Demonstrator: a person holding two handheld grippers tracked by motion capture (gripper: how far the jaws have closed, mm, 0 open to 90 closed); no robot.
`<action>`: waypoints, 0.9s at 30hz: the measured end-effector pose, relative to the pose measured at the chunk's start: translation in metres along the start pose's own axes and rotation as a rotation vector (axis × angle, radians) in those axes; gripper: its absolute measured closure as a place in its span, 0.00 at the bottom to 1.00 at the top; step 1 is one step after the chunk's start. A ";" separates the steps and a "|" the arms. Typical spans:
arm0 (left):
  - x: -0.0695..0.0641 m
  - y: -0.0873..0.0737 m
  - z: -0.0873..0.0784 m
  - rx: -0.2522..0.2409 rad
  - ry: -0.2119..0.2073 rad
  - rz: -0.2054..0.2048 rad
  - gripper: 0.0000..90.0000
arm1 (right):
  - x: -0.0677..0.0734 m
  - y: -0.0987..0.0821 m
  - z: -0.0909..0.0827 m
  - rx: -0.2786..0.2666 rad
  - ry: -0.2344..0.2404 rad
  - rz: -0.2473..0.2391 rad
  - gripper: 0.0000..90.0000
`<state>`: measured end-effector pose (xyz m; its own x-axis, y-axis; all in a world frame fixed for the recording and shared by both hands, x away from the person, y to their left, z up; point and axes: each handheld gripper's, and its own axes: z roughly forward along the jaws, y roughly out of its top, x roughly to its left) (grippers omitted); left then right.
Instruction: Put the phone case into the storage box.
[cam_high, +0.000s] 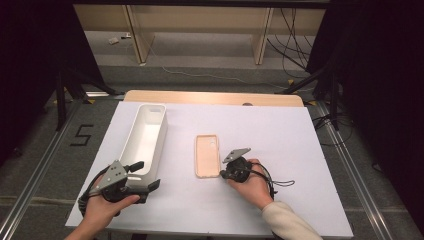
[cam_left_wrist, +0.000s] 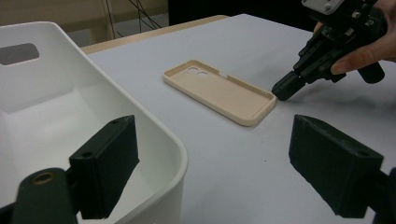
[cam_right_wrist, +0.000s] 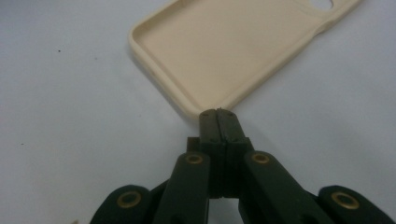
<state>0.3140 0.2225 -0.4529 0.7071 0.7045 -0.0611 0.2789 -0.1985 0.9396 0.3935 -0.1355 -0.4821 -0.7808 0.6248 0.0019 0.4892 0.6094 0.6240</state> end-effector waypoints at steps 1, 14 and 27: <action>0.000 0.000 0.000 0.000 0.000 0.000 0.17 | 0.000 0.000 0.000 0.000 0.000 0.000 1.00; 0.000 0.000 0.000 0.000 0.000 -0.001 0.17 | 0.002 0.000 0.001 -0.002 0.008 -0.005 1.00; 0.000 0.000 0.000 0.002 0.004 0.001 0.17 | 0.003 0.001 0.000 0.006 0.029 -0.022 1.00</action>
<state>0.3136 0.2223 -0.4527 0.7045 0.7073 -0.0590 0.2798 -0.2003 0.9389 0.3920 -0.1328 -0.4816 -0.8025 0.5966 0.0107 0.4738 0.6262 0.6192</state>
